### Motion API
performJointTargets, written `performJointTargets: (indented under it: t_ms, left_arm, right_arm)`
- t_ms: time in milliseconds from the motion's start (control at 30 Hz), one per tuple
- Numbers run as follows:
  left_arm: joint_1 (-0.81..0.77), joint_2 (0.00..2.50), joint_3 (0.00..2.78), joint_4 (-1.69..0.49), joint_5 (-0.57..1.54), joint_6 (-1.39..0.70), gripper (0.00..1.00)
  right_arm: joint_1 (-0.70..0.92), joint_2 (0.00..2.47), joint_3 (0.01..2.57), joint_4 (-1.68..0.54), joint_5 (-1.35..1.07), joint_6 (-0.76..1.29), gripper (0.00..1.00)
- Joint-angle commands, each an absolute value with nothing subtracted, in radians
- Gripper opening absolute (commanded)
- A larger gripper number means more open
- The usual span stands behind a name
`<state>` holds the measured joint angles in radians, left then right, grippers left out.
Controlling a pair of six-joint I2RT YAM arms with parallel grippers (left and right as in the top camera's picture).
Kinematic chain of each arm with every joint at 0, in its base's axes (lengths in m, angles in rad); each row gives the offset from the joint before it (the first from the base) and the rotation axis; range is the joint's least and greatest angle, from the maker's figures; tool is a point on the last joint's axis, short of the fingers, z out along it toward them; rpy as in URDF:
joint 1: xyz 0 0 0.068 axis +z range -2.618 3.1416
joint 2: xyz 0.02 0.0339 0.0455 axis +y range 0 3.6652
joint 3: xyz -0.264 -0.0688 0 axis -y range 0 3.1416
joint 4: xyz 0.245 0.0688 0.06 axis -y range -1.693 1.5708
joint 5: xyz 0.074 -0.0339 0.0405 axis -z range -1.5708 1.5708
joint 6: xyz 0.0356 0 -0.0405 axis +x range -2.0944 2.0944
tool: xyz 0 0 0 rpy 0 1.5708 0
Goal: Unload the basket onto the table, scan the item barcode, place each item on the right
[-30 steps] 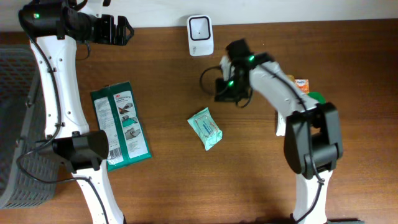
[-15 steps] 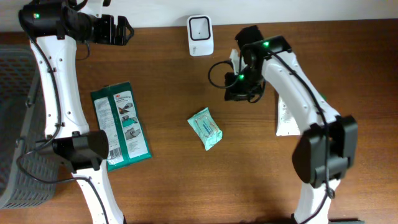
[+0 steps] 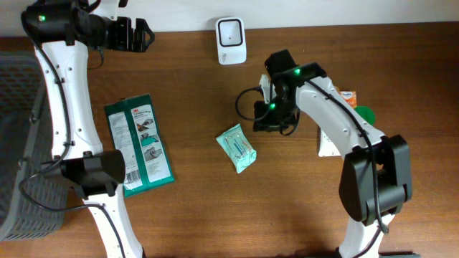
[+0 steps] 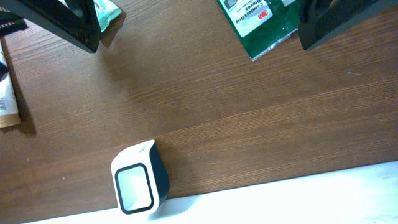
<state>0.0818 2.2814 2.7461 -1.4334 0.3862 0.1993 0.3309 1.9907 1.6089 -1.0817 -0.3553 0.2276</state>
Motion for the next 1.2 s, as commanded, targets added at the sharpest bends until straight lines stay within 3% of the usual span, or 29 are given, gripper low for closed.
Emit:
performJointTargets:
  t_ms: [0, 67, 267, 1167]
  left_arm:
    - [0.088, 2.271, 2.754, -1.434, 0.397, 0.215, 0.99]
    - [0.088, 2.271, 2.754, -1.434, 0.397, 0.215, 0.99]
    - [0.088, 2.271, 2.754, -1.434, 0.397, 0.215, 0.99]
    - [0.088, 2.271, 2.754, -1.434, 0.397, 0.215, 0.99]
  right_arm:
    - [0.336, 1.988, 1.549, -1.045, -0.393, 0.244, 0.39]
    - [0.336, 1.988, 1.523, -1.03, -0.397, 0.244, 0.5]
    - [0.336, 1.989, 1.467, -0.962, -0.42, 0.244, 0.59]
    - [0.349, 2.053, 1.462, -0.941, -0.453, 0.244, 0.6]
